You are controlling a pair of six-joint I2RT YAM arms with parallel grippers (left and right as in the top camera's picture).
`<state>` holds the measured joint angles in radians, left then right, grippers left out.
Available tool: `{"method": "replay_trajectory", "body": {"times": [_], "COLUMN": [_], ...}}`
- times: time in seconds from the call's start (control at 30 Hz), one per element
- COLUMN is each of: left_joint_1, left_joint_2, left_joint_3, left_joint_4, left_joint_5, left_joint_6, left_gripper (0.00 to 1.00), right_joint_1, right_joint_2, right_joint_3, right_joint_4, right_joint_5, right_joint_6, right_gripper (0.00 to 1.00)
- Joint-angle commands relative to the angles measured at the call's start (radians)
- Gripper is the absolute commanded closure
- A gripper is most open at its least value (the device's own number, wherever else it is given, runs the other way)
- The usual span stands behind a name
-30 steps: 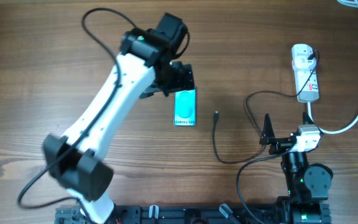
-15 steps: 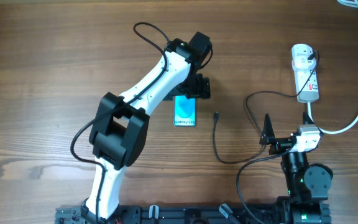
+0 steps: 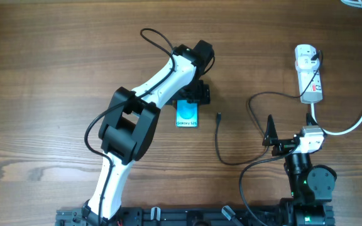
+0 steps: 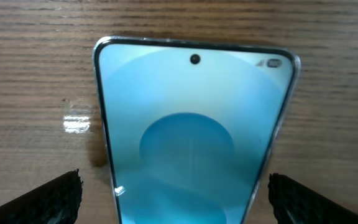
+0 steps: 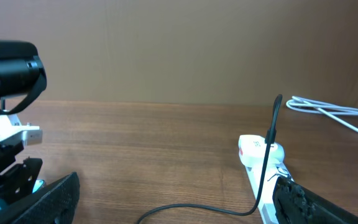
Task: Plug charger to phone and switch on socket
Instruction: 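Reach the left gripper down over the Galaxy S25 phone and grasp it, then lift the phone with the left gripper and hold it upright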
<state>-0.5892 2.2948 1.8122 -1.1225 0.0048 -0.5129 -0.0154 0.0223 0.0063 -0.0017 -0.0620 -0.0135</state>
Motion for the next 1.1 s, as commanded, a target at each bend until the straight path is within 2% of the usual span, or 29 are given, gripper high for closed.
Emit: {"method": "replay_trajectory", "body": {"times": [0.0, 0.27, 0.37, 0.4, 0.43, 0.53, 0.67, 0.8, 0.93, 1.0, 1.07], "left_joint_1": [-0.003, -0.01, -0.01, -0.01, -0.01, -0.01, -0.008, -0.007, 0.029, 0.082, 0.13], "left_joint_2": [0.011, 0.011, 0.011, 0.011, 0.011, 0.011, -0.003, -0.043, -0.121, -0.186, -0.222], "left_joint_3": [-0.048, -0.113, -0.113, -0.113, -0.113, -0.113, -0.101, 0.014, 0.148, 0.163, 0.163], "left_joint_4": [0.027, 0.094, 0.094, 0.093, 0.09, 0.085, 0.059, -0.053, -0.169, -0.172, -0.173], "left_joint_5": [-0.002, 0.05, 0.049, 0.049, 0.05, 0.05, 0.051, 0.076, 0.393, 0.66, 0.859], "left_joint_6": [0.011, 0.011, 0.011, 0.011, 0.011, 0.011, 0.007, -0.023, -0.022, -0.023, -0.023], "left_gripper": [0.0, 0.01, 0.08, 0.15, 0.27, 0.36, 0.38, 0.37, 0.4, 0.4, 0.39], "right_joint_1": [0.006, 0.006, 0.006, 0.006, 0.006, 0.006, 0.006, 0.006, 0.006, 0.006, 0.006], "right_joint_2": [-0.006, -0.006, -0.006, -0.006, -0.006, -0.006, -0.006, -0.006, -0.006, -0.006, -0.006], "right_joint_3": [-0.001, -0.001, -0.001, -0.001, -0.001, -0.001, -0.001, -0.001, -0.001, -0.001, -0.001], "right_joint_4": [0.003, 0.003, 0.003, 0.003, 0.003, 0.003, 0.003, 0.003, 0.003, 0.003, 0.003], "right_joint_5": [0.006, 0.006, 0.006, 0.006, 0.006, 0.006, 0.006, 0.006, 0.006, 0.006, 0.006], "right_joint_6": [-0.01, -0.01, -0.01, -0.01, -0.01, -0.01, -0.01, -0.01, -0.01, -0.01, -0.01], "right_gripper": [0.0, 0.0, 0.0, 0.0, 0.0, 0.0, 0.01, 0.0, 0.0, 0.0, 0.0]}}
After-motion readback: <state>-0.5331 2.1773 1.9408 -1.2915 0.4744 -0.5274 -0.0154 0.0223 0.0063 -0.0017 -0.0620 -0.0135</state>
